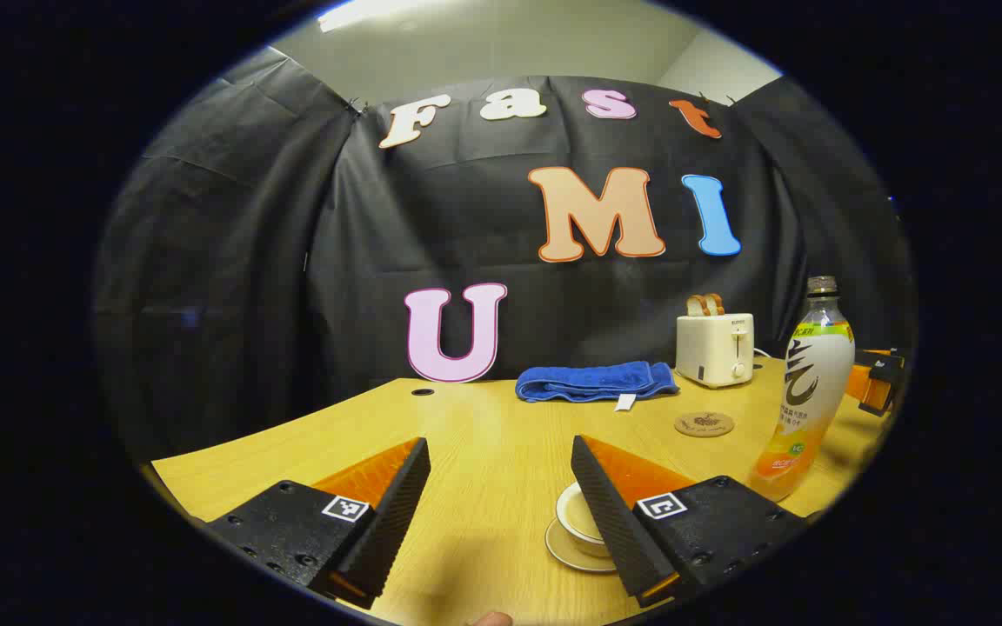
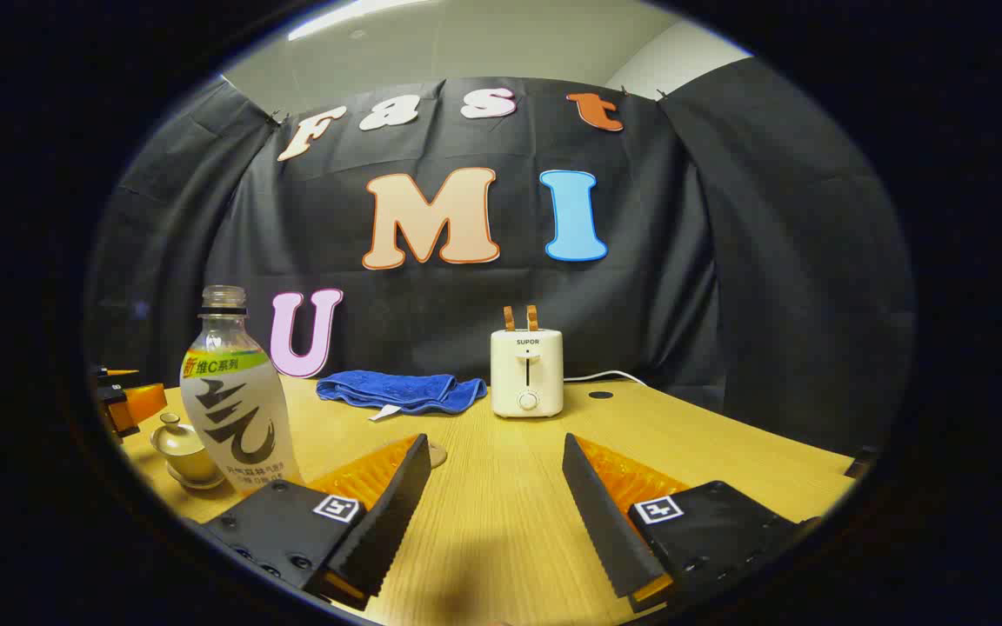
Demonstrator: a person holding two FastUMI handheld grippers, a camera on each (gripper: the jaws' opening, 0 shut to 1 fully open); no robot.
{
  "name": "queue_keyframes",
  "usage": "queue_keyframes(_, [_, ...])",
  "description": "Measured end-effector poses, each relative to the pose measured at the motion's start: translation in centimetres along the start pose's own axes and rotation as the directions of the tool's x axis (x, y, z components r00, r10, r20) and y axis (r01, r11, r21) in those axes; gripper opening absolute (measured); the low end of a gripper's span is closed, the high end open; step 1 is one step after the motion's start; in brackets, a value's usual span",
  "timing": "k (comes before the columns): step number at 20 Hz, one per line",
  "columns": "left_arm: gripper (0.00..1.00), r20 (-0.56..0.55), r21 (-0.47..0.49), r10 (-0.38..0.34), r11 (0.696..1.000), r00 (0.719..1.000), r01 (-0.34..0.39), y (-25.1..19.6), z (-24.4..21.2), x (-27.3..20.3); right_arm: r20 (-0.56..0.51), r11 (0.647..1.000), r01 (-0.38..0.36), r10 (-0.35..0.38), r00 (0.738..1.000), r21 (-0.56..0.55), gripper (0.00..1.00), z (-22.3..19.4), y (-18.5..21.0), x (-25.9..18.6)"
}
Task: Open the teacup lid with one hand, grasp the water bottle and pour water into the teacup with the other hand; after pouring, place the water bottle on the coaster and then close the teacup lid.
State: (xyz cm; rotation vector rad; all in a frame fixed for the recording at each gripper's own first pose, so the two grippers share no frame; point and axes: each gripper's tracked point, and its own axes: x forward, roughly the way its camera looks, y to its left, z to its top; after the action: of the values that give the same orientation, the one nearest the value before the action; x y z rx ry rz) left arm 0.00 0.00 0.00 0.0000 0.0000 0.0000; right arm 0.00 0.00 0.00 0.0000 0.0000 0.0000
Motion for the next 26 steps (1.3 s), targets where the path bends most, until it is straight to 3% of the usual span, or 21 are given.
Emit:
queue_keyframes(14, [0.95,-0.002,0.001,0.016,1.000,1.000,-0.016,0.2,-0.1,0.0,0.002,1.000,-0.001,0.001,1.000,0.000,0.95,0.1,0.1,0.0])
queue_keyframes(17, [0.95,-0.001,0.000,0.018,1.000,1.000,-0.018,0.2,-0.1,0.0,0.002,1.000,-0.002,0.002,1.000,0.000,1.00,0.1,0.1,-0.1])
queue_keyframes(18, [0.95,0.004,-0.003,0.012,1.000,1.000,-0.012,0.1,0.0,0.0,0.002,1.000,-0.001,0.001,1.000,0.000,0.95,0.1,0.1,-0.1])
queue_keyframes(26, [0.96,-0.022,-0.012,-0.118,0.993,0.993,0.117,-3.7,0.2,0.1,0.002,1.000,-0.011,0.011,1.000,0.002,0.95,0.2,0.4,-0.1])
